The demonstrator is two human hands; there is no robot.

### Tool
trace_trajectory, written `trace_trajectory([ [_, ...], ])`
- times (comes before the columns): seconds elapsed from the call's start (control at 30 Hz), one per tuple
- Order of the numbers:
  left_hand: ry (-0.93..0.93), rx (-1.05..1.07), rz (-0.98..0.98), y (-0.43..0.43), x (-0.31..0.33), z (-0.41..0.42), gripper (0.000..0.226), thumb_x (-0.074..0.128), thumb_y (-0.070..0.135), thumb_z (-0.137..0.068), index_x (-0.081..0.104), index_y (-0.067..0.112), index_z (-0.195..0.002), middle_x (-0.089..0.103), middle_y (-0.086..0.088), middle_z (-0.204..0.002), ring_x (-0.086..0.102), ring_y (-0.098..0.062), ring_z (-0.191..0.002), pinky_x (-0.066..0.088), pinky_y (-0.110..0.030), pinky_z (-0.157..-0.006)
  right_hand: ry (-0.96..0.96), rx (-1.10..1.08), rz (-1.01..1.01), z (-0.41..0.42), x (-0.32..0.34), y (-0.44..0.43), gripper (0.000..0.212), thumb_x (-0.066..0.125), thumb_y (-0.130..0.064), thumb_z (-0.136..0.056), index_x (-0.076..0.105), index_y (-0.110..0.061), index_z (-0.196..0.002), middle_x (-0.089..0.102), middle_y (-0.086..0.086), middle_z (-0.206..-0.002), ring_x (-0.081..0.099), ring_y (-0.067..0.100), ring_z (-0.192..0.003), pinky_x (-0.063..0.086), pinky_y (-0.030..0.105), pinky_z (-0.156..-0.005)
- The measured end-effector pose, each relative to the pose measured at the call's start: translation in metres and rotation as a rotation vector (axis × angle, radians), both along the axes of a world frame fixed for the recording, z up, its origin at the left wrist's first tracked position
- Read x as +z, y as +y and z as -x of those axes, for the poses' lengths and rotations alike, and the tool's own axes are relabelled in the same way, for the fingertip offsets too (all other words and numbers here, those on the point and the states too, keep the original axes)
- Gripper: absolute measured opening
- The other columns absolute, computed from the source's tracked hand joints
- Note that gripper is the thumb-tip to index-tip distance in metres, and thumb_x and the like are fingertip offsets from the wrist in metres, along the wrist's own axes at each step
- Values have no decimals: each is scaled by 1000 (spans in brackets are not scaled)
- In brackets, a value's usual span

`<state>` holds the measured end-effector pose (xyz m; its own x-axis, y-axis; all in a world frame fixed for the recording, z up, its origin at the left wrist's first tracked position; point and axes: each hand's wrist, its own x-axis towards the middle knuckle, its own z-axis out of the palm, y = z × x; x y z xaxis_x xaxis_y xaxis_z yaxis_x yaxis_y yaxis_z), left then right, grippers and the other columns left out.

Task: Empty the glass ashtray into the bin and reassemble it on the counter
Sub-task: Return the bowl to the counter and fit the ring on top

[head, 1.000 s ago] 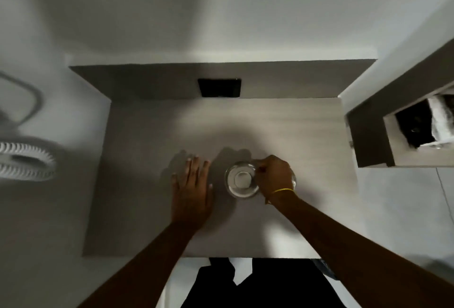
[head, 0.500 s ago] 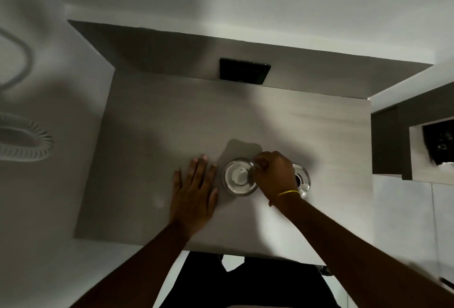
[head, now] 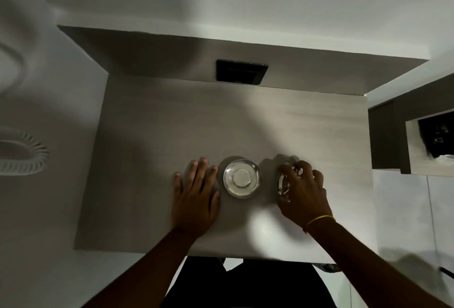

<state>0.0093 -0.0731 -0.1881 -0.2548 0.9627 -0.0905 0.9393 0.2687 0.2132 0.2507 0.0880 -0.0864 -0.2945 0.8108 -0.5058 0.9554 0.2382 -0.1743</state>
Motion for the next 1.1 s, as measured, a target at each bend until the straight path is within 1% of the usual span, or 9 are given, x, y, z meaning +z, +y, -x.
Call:
trace_trajectory([
  [0.1,2,0,1,0,0,1,73,48,48,-102,28,25,-168,18,-7,-181,11,-28,-168,15,-67,-128,-14,24,-14,2,0,2,86,78,-48,-67,44,-34,-145,37,7,-148,44,45,-130,61,60,-86],
  [0.2,10,4,-9,1,2,1,72,47,48,-102,30,25,-168,20,-7,-181,13,-29,-168,16,-67,-128,69,17,-61,14,6,3,86,73,-56,-64,45,-32,-142,41,6,-140,48,43,-121,62,57,-79],
  [0.27,6,8,-18,1,3,0,70,46,48,-103,32,24,-167,21,-8,-180,14,-29,-168,17,-67,-127,137,43,-76,31,13,0,86,70,-59,-63,46,-31,-141,42,5,-139,48,42,-119,61,54,-79],
  [0.4,-9,3,-26,0,1,0,67,45,47,-105,35,22,-166,22,-10,-180,16,-32,-167,18,-69,-127,180,172,-87,76,24,-13,84,69,-56,-62,48,-34,-140,43,4,-144,47,40,-122,59,53,-87],
  [0.6,-30,13,-28,1,-2,0,65,37,49,-108,32,23,-167,25,-9,-179,20,-33,-166,17,-67,-128,71,329,-44,114,17,-25,82,66,-53,-67,44,-31,-143,39,6,-147,45,39,-124,56,55,-84],
  [0.77,-33,19,-33,0,-3,-1,65,31,52,-109,32,23,-167,24,-8,-180,14,-30,-168,14,-66,-129,18,356,-39,118,10,-27,83,64,-51,-66,44,-31,-144,38,7,-150,44,41,-125,54,56,-86],
  [0.83,-31,18,-40,0,-3,0,65,31,52,-108,32,23,-167,24,-8,-180,14,-30,-168,15,-66,-129,8,358,-44,117,10,-28,83,66,-48,-66,44,-31,-144,38,7,-151,43,40,-126,54,55,-86],
  [0.93,-36,15,-42,0,-1,-1,65,35,50,-108,32,23,-167,24,-8,-180,13,-30,-168,16,-67,-129,-10,355,-52,115,10,-29,85,69,-45,-64,43,-31,-144,37,7,-150,43,40,-126,54,54,-86],
  [1.1,-48,16,-42,0,2,-1,66,41,48,-107,31,23,-167,24,-9,-180,13,-31,-168,17,-67,-129,-13,337,-57,116,11,-30,85,69,-44,-64,43,-31,-144,36,7,-151,42,40,-128,54,55,-88],
])
